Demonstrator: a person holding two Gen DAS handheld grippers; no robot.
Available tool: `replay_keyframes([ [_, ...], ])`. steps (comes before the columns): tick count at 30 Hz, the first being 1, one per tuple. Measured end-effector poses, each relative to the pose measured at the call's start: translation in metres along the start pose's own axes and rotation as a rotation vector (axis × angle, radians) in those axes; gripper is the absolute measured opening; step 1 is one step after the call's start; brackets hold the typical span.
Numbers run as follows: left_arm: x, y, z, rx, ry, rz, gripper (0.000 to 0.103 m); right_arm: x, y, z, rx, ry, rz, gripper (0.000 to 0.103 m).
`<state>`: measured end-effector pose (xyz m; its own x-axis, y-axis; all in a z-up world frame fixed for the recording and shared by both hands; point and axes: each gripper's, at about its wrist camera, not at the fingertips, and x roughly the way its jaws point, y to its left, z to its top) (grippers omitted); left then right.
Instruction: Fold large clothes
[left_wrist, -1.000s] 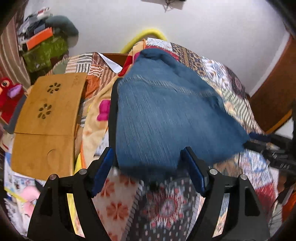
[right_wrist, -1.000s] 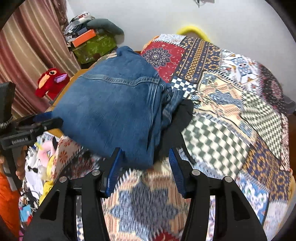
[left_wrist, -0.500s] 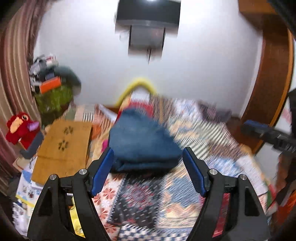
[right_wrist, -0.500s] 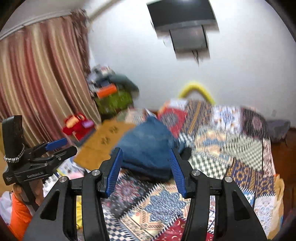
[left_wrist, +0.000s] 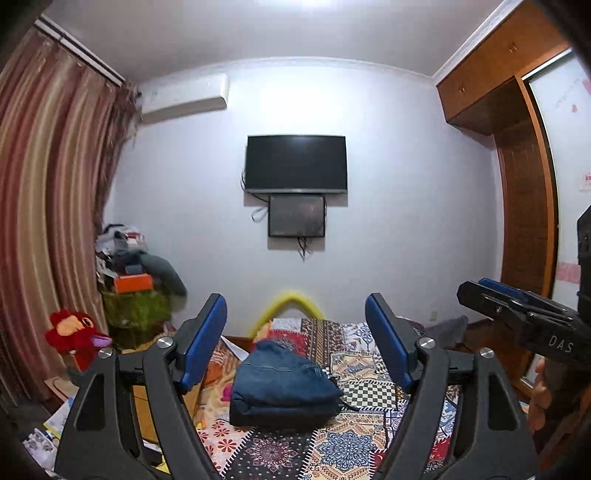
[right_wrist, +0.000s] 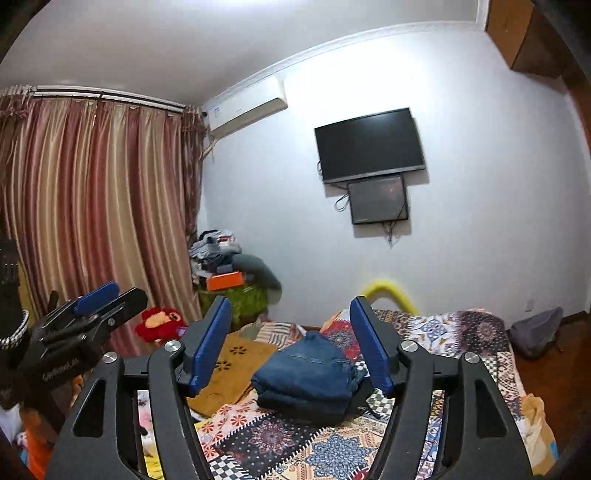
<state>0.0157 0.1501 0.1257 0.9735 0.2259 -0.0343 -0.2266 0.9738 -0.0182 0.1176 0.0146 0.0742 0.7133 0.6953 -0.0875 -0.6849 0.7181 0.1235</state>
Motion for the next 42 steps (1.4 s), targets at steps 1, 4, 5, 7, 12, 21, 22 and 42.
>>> replay_keyframes([
  [1, -0.004, -0.002, -0.003, -0.002, -0.009, 0.009, 0.086, 0.000, 0.001, -0.001, -0.007, 0.000, -0.012, 0.071],
  [4, -0.010, -0.005, -0.012, -0.006, -0.026, 0.034, 0.096, 0.001, 0.007, -0.007, -0.028, -0.005, -0.067, 0.086],
  [5, -0.011, -0.005, -0.016, -0.007, -0.029, 0.044, 0.099, 0.002, 0.007, -0.008, -0.033, -0.006, -0.078, 0.087],
  [7, -0.013, -0.004, -0.023, -0.017, -0.033, 0.065, 0.103, 0.006, 0.008, -0.010, -0.042, 0.001, -0.107, 0.092],
  [12, -0.011, -0.005, -0.033, -0.019, -0.003, 0.090, 0.103, 0.007, 0.006, -0.011, -0.038, 0.027, -0.128, 0.100],
  [21, -0.011, -0.006, -0.043, -0.017, 0.011, 0.094, 0.103, 0.001, 0.004, -0.013, -0.035, 0.029, -0.143, 0.100],
  [22, -0.010, -0.005, -0.043, -0.018, 0.014, 0.094, 0.103, 0.000, 0.004, -0.014, -0.035, 0.029, -0.145, 0.100],
  [42, -0.001, -0.004, -0.048, -0.034, 0.043, 0.092, 0.103, -0.004, 0.004, -0.016, -0.042, 0.059, -0.152, 0.101],
])
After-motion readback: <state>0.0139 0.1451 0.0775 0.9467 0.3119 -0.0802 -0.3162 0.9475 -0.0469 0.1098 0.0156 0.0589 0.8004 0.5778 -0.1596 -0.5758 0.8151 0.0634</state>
